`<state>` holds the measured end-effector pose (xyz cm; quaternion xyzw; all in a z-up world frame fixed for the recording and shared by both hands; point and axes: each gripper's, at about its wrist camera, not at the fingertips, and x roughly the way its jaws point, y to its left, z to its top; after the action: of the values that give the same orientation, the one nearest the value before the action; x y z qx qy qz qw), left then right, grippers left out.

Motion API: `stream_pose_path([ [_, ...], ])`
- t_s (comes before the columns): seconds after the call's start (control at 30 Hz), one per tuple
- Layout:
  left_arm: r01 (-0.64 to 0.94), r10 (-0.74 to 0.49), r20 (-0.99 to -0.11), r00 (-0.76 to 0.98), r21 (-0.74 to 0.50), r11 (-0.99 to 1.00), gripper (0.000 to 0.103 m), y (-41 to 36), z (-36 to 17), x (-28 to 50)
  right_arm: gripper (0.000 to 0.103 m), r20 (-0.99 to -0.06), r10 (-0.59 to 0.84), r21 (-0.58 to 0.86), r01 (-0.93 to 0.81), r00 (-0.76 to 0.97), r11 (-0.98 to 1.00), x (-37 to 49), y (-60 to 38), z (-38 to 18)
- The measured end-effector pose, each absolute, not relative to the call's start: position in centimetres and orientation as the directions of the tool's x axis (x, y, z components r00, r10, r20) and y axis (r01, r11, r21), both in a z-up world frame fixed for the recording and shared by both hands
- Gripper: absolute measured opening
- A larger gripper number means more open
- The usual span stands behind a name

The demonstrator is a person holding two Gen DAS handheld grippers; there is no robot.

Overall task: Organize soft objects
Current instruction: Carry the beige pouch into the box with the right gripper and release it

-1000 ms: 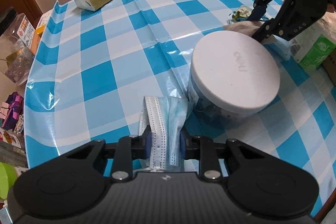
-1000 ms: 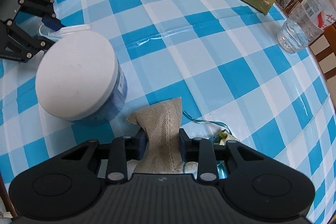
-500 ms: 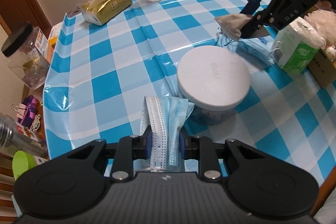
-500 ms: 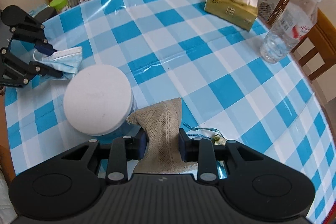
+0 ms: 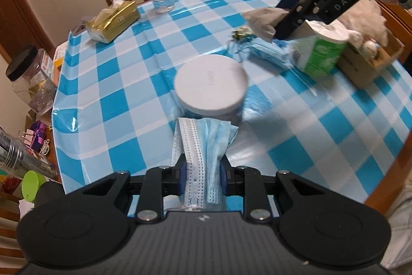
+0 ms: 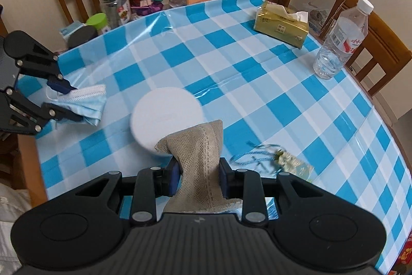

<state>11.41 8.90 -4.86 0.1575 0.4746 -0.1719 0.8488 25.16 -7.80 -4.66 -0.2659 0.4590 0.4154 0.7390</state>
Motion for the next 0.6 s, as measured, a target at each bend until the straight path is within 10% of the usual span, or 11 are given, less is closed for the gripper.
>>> stream_pose_path([
  [0.6,0.656,-0.302,-0.845,0.442,0.075,0.751,0.023,3.6,-3.2,8.1,0.035,-0.887,0.347,0.035,-0.703,0.306,0.71,14.9,-12.8,-3.5],
])
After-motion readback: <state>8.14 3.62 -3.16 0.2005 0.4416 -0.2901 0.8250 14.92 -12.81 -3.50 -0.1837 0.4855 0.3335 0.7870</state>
